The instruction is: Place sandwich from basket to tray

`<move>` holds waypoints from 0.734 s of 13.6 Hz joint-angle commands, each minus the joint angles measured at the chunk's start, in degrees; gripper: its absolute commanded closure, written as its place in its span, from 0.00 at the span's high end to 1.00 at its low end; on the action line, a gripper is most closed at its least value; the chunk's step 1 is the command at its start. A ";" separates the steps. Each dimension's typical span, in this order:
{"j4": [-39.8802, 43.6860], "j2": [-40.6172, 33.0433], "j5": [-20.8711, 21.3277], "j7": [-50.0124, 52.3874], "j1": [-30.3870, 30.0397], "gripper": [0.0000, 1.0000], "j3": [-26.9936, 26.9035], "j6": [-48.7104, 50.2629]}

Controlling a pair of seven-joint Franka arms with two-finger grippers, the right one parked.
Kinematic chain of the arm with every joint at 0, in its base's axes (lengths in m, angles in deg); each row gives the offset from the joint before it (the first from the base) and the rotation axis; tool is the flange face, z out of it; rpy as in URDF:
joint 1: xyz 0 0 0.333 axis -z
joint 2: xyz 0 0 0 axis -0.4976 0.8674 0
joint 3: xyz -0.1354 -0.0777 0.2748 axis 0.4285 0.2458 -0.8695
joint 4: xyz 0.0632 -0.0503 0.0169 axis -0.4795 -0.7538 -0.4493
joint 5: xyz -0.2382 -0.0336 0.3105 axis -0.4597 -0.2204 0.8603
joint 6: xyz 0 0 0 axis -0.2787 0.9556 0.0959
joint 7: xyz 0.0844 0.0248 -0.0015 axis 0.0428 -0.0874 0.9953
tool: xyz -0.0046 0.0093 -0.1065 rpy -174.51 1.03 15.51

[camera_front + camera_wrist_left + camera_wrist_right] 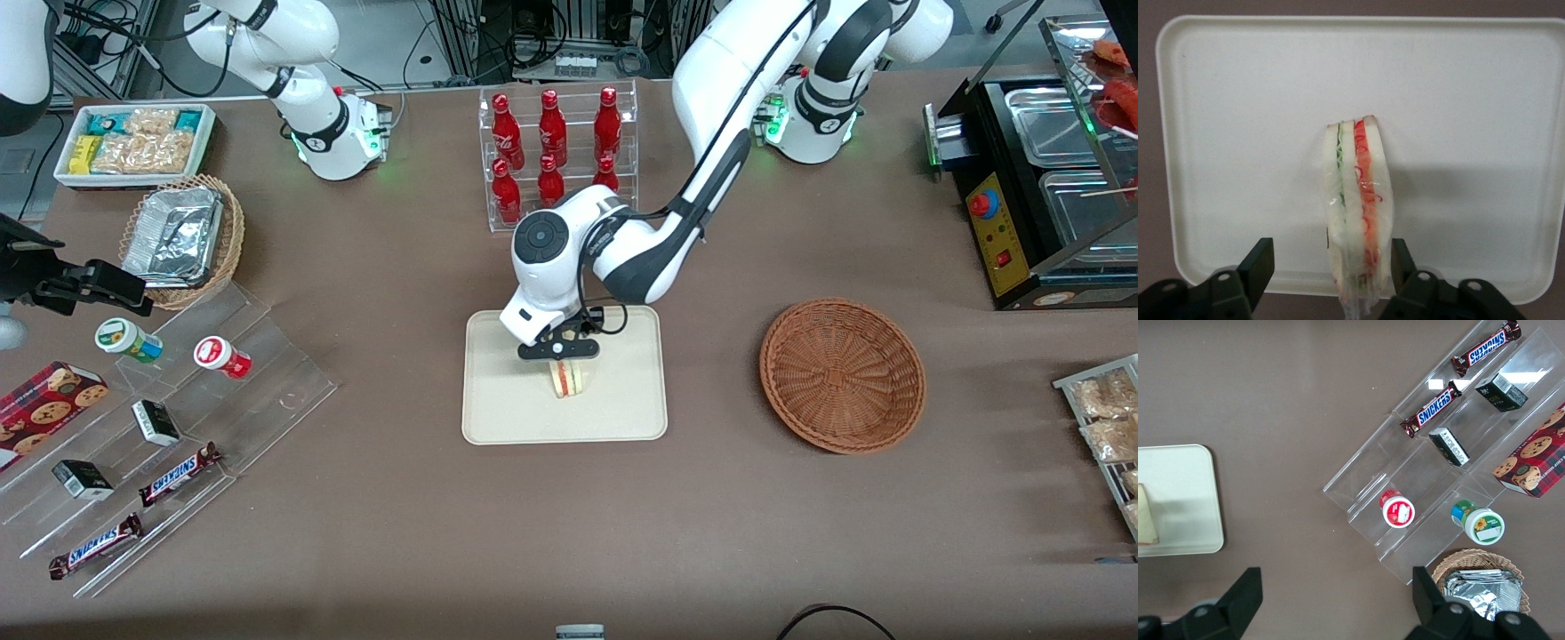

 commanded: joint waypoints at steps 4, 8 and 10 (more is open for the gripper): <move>-0.62 -14.17 -5.84 0.79 -5.31 0.99 -1.19 13.27; -0.97 -21.21 -6.38 0.09 -11.46 0.99 -1.27 24.52; -1.15 -24.02 -5.86 -0.08 -15.33 0.99 -1.27 28.74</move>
